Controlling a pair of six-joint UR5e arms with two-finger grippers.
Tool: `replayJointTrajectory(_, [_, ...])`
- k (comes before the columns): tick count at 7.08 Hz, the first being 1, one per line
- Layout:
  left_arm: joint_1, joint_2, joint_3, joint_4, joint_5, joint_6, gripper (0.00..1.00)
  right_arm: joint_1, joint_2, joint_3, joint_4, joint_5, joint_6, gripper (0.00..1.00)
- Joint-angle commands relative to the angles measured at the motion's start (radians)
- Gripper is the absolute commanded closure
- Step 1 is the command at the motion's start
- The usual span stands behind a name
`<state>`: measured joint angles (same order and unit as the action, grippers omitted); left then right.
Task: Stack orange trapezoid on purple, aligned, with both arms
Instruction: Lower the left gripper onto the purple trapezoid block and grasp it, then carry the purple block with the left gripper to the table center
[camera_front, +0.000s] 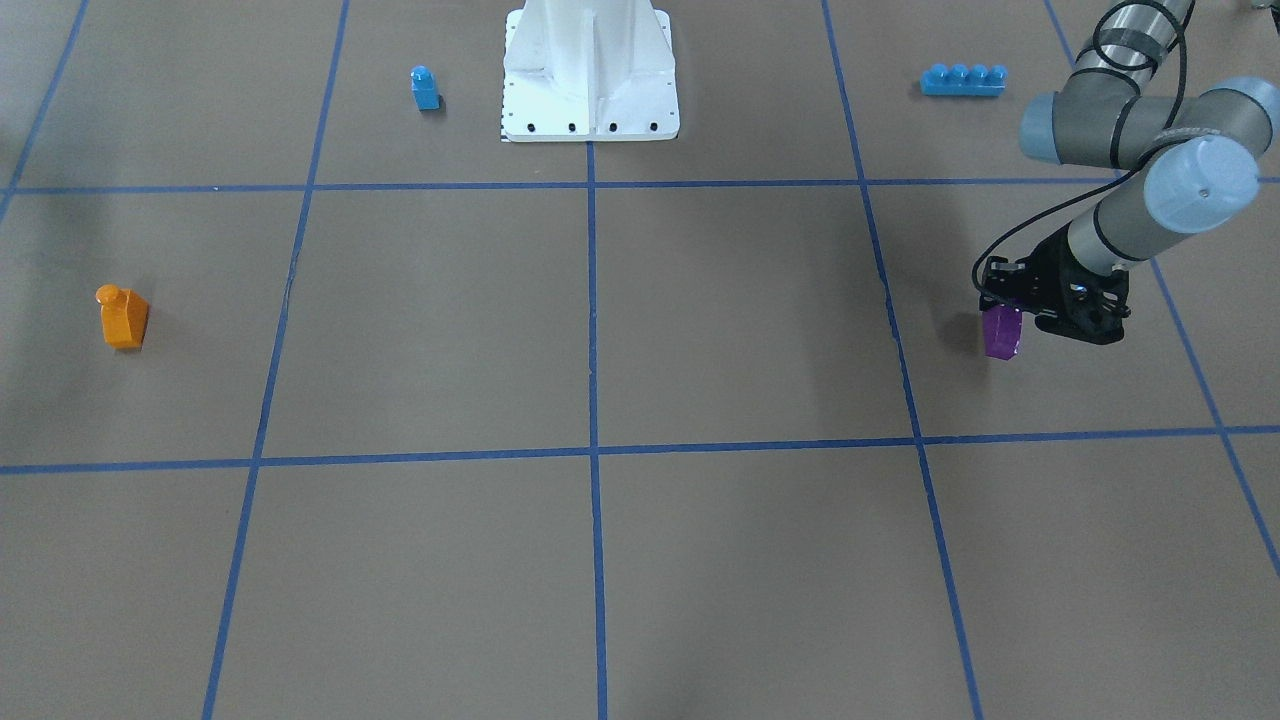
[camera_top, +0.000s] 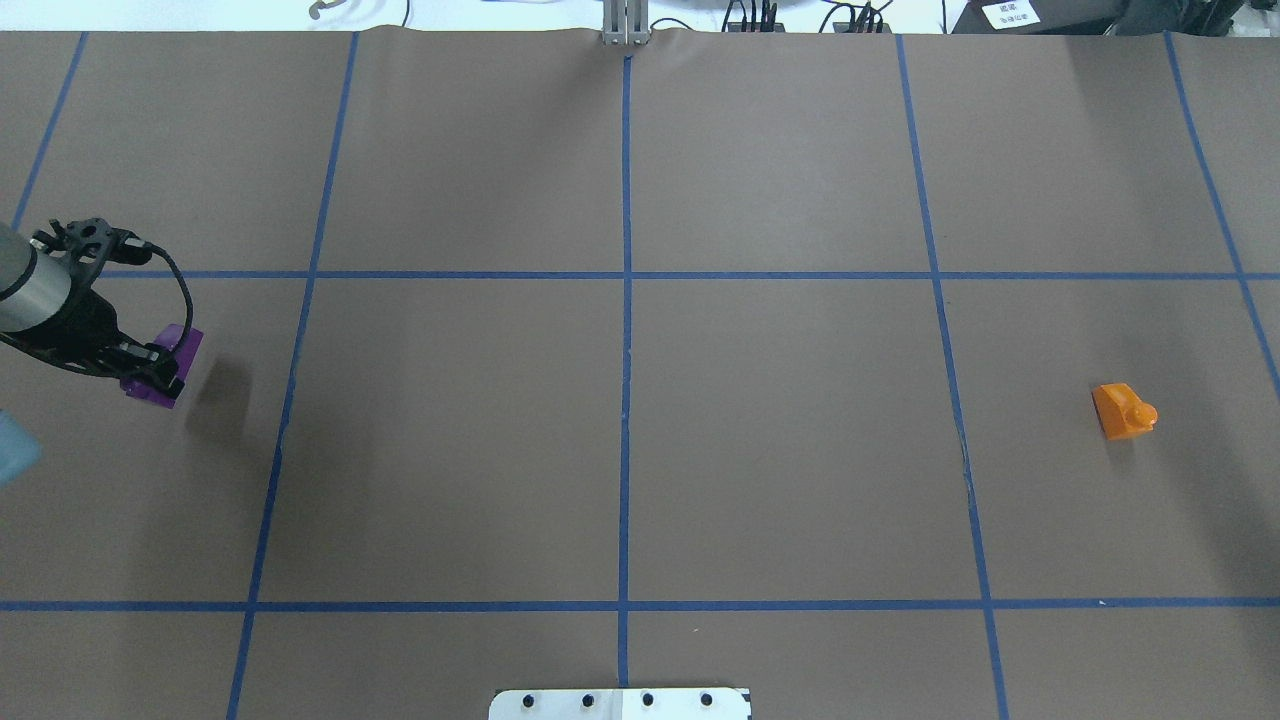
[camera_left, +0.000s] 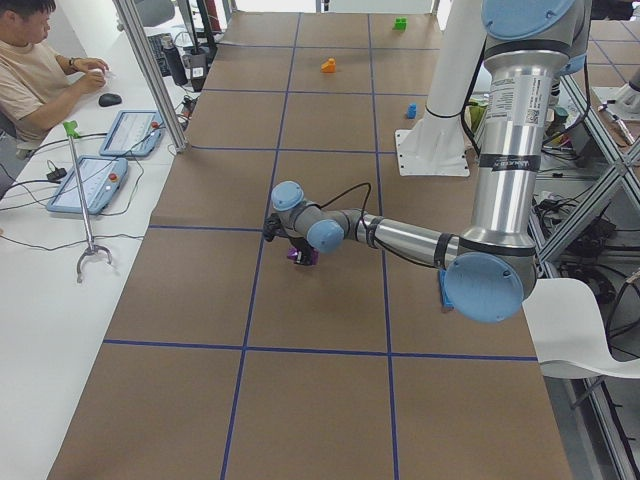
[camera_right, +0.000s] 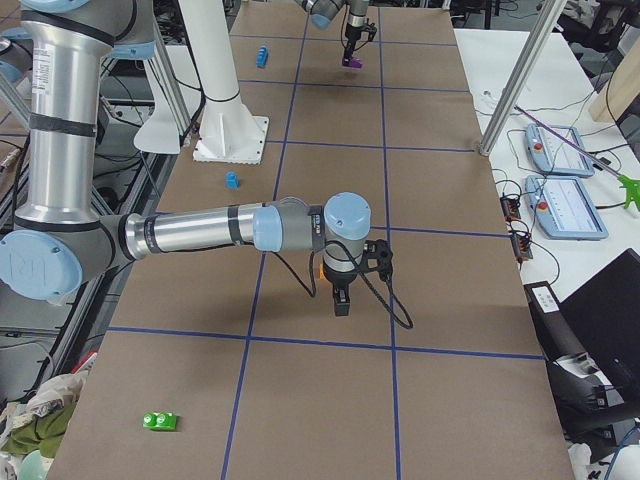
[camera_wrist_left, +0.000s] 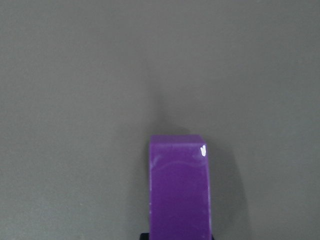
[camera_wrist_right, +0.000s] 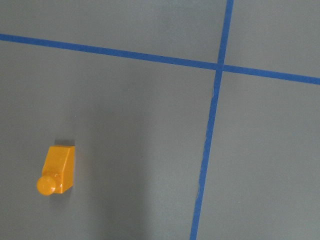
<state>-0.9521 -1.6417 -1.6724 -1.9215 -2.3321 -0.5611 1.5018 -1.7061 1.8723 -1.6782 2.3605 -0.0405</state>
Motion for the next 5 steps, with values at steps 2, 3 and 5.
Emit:
replayJointTrajectory(2, [-0.022,-0.035,-0.139,0.019,-0.006,-0.259,1.0,-0.002,0.028,-0.022,0.0,-0.001,0.001,0.0])
replayJointTrajectory(3, [0.019,-0.105,-0.142,0.06,0.0,-0.332,1.0,0.0,0.028,-0.007,0.0,0.032,-0.001,0.0])
replayJointTrajectory(5, [0.154,-0.302,-0.135,0.298,0.131,-0.355,1.0,-0.003,0.029,-0.012,0.0,0.094,0.001,0.0])
